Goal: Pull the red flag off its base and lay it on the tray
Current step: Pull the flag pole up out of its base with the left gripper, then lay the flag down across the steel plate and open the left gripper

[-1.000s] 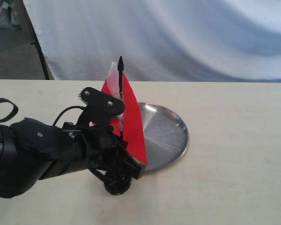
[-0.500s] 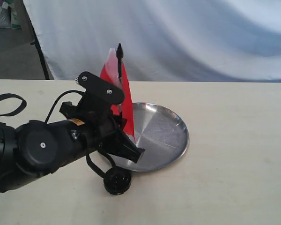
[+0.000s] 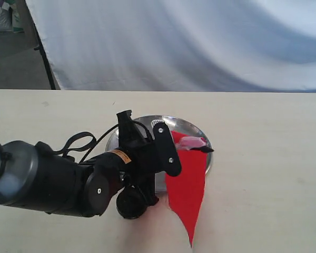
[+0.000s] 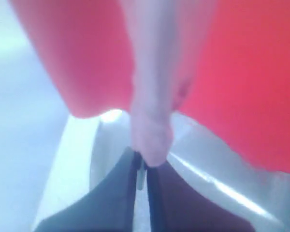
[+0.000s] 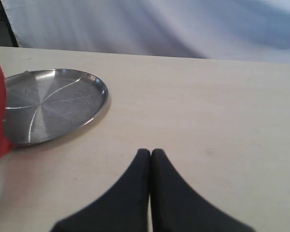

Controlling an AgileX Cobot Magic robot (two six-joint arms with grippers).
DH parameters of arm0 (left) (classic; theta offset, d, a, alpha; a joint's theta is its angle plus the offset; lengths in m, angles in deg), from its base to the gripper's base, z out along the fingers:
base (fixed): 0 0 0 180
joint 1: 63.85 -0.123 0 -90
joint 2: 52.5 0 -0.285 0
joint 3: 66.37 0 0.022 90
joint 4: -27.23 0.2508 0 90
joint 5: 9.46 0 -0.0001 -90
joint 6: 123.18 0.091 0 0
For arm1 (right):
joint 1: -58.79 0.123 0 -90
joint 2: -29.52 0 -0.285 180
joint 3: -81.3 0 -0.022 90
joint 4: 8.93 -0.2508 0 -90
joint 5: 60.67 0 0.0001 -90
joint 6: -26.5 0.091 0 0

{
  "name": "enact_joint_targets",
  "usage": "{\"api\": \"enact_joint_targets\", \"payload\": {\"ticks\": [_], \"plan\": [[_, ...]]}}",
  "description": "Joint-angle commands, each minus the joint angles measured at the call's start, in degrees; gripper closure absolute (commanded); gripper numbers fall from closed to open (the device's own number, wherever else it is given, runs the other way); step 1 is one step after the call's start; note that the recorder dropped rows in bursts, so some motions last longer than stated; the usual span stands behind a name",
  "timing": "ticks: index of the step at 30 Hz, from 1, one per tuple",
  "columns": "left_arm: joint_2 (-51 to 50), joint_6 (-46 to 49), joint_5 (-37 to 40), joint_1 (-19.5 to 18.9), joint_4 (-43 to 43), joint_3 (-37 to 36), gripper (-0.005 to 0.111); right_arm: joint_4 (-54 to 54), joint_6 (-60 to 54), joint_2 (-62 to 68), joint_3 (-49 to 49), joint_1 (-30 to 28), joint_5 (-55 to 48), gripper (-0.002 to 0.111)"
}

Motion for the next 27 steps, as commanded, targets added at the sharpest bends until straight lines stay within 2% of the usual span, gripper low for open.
{"api": "enact_joint_targets", "payload": {"ticks": [1, 7, 15, 19, 21, 24, 27], "plan": [[-2.2, 13.4, -3.3, 0.2, -1.1, 2.0, 0.107, -0.1, 0.0, -0.3, -0.2, 0.1, 0.2, 0.108], [-4.7, 28.3, -4.2, -1.0, -4.4, 3.6, 0.107, -0.1, 0.0, -0.3, -0.2, 0.1, 0.0, 0.108], [-11.7, 29.0, -4.1, -3.1, -21.4, 10.6, 0.107, -0.1, 0.0, -0.3, -0.2, 0.1, 0.1, 0.108], [-15.0, 36.5, -4.4, -3.1, -34.7, 15.7, 0.107, -0.1, 0.0, -0.3, -0.2, 0.1, 0.1, 0.108], [-16.4, 41.7, -6.1, -3.1, -41.0, 18.8, 0.107, -0.1, 0.0, -0.3, -0.2, 0.1, 0.1, 0.108], [-18.9, 41.7, -11.7, -3.1, -47.8, 22.6, 0.107, -0.1, 0.0, -0.3, -0.2, 0.1, 0.1, 0.108], [-20.1, 41.7, -13.4, -3.1, -50.8, 24.8, 0.107, -0.1, 0.0, -0.3, -0.2, 0.1, 0.1, 0.108]]}}
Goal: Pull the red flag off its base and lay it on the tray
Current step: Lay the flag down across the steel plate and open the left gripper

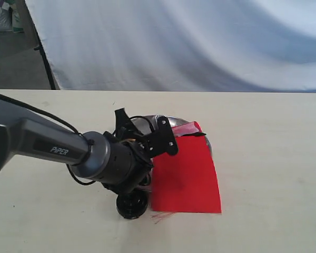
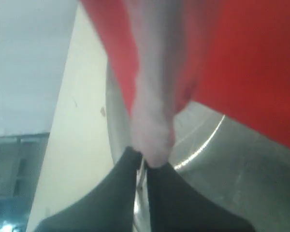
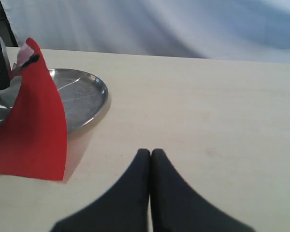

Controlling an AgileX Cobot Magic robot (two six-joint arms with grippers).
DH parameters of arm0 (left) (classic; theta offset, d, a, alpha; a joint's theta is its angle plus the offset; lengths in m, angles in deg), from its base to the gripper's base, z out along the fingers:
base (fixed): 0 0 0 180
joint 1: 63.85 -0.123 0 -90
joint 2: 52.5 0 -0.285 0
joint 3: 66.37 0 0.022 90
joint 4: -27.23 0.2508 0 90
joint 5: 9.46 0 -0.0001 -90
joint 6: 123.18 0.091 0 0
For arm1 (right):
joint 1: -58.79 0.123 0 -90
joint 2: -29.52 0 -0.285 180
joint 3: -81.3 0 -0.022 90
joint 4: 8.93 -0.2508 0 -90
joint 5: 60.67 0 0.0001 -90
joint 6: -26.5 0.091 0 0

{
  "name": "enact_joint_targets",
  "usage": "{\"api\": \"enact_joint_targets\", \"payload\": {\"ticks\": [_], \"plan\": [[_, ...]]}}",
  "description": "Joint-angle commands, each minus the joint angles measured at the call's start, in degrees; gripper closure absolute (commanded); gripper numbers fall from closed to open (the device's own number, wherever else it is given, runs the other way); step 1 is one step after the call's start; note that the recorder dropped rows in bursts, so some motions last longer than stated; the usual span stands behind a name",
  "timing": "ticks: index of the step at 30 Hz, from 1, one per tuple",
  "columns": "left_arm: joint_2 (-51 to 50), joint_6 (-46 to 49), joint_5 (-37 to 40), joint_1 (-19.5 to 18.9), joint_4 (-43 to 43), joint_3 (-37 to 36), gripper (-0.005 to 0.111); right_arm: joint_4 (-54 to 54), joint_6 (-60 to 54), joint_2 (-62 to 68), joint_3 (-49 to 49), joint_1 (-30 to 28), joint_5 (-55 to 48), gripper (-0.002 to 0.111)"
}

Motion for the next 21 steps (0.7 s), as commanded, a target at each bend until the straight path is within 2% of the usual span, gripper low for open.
{"api": "enact_joint_targets", "payload": {"ticks": [1, 9, 13, 15, 21], "plan": [[-1.8, 0.8, -3.9, -0.1, -6.4, 3.4, 0.107, -0.1, 0.0, -0.3, -0.2, 0.1, 0.1, 0.108], [-2.4, 0.8, 3.1, -0.1, -6.0, 3.4, 0.107, -0.1, 0.0, -0.3, -0.2, 0.1, 0.1, 0.108], [-2.4, 0.8, 3.7, -0.1, -6.0, 3.4, 0.105, -0.1, 0.0, -0.3, -0.2, 0.1, 0.1, 0.108], [-2.4, 0.8, 3.7, -0.1, -6.0, 3.4, 0.100, -0.1, 0.0, -0.3, -0.2, 0.1, 0.1, 0.108], [-2.4, 0.6, 6.0, -0.1, -6.3, 3.4, 0.066, -0.1, 0.0, -0.3, -0.2, 0.1, 0.1, 0.108]]}}
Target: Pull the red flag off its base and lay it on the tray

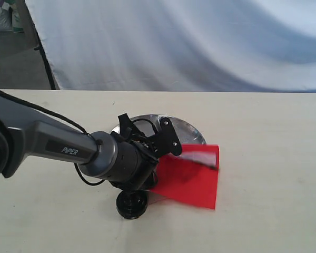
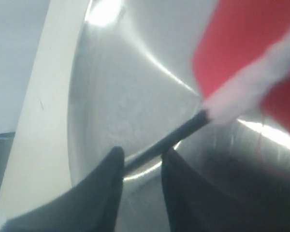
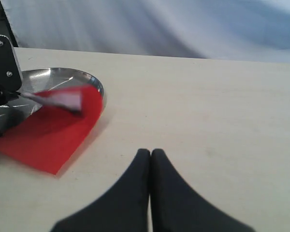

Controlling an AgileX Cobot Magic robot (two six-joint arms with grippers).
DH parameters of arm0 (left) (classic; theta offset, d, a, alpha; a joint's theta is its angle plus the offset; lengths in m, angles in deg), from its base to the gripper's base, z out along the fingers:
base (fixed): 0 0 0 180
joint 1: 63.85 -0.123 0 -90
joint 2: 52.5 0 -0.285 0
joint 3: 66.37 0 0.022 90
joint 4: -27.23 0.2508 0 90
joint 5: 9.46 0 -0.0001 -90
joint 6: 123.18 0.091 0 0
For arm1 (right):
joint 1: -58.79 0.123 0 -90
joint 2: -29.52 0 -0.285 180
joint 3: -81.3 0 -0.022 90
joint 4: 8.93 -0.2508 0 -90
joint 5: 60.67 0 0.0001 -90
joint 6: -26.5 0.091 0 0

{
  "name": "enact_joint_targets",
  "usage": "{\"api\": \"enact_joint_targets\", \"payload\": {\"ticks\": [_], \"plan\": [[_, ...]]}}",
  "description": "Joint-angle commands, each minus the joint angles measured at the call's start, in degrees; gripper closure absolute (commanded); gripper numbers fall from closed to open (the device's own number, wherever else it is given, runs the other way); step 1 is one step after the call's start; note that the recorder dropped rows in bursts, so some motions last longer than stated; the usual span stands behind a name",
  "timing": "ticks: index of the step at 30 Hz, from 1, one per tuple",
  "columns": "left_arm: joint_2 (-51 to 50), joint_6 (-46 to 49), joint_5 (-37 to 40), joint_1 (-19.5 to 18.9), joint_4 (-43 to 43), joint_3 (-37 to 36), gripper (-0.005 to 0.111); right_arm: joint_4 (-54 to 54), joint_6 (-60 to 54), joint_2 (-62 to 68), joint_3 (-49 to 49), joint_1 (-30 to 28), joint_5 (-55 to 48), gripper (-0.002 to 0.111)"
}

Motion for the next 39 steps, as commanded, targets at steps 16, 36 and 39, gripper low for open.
{"api": "enact_joint_targets", "payload": {"ticks": [16, 36, 39], "plan": [[0.6, -4.5, -10.0, -0.1, -1.3, 0.1, 0.059, -0.1, 0.0, -0.3, -0.2, 0.1, 0.1, 0.108], [22.0, -10.4, -28.7, 7.5, -1.5, -9.9, 0.107, -0.1, 0.0, -0.3, -0.2, 0.1, 0.1, 0.108], [30.3, -17.6, -28.7, 7.5, -0.8, -17.7, 0.107, -0.1, 0.0, -0.3, -0.2, 0.1, 0.1, 0.108]]}}
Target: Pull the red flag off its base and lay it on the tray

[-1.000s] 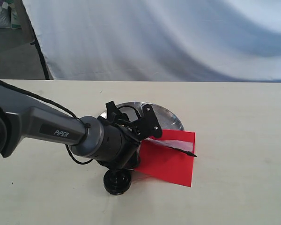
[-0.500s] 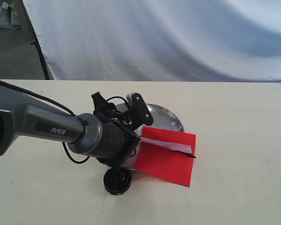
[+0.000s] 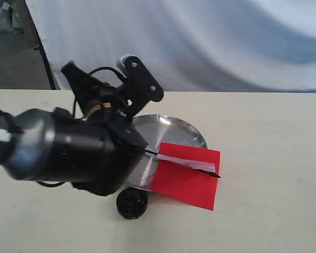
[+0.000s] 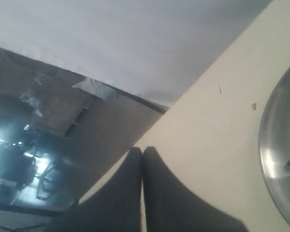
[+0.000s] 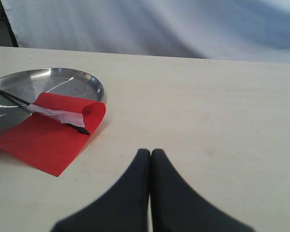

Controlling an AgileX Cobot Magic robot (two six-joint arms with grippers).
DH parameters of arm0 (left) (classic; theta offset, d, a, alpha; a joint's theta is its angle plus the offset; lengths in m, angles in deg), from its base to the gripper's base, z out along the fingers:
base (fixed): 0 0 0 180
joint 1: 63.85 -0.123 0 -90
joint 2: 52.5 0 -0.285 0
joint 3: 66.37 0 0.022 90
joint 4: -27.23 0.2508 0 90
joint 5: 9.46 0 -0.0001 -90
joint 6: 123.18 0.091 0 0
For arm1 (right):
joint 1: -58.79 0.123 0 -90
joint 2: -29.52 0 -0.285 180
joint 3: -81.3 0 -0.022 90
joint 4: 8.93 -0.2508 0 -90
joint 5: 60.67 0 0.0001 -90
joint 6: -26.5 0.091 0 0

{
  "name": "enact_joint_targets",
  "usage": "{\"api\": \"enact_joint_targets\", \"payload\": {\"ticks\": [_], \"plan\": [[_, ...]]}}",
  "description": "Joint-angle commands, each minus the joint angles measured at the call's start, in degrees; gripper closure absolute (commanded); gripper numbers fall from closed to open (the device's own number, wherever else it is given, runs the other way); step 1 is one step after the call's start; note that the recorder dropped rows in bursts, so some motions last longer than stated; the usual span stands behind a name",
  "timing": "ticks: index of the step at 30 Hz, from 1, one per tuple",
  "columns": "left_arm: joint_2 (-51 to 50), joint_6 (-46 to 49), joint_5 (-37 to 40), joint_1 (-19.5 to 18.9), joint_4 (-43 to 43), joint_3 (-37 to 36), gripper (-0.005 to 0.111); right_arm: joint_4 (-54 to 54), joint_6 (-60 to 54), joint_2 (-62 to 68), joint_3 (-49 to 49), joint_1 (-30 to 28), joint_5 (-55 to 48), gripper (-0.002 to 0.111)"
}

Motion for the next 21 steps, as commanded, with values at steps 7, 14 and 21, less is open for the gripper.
{"api": "enact_joint_targets", "payload": {"ticks": [7, 14, 21], "plan": [[23.4, -16.8, 3.4, 0.2, 0.7, -17.8, 0.107, -0.1, 0.0, -0.3, -0.2, 0.1, 0.1, 0.108], [35.6, -20.4, 25.9, 0.2, 0.7, -25.3, 0.107, -0.1, 0.0, -0.3, -0.2, 0.1, 0.1, 0.108], [43.5, -21.1, 45.6, 0.2, 0.9, -30.1, 0.107, -0.1, 0.0, -0.3, -0.2, 0.1, 0.1, 0.108]]}}
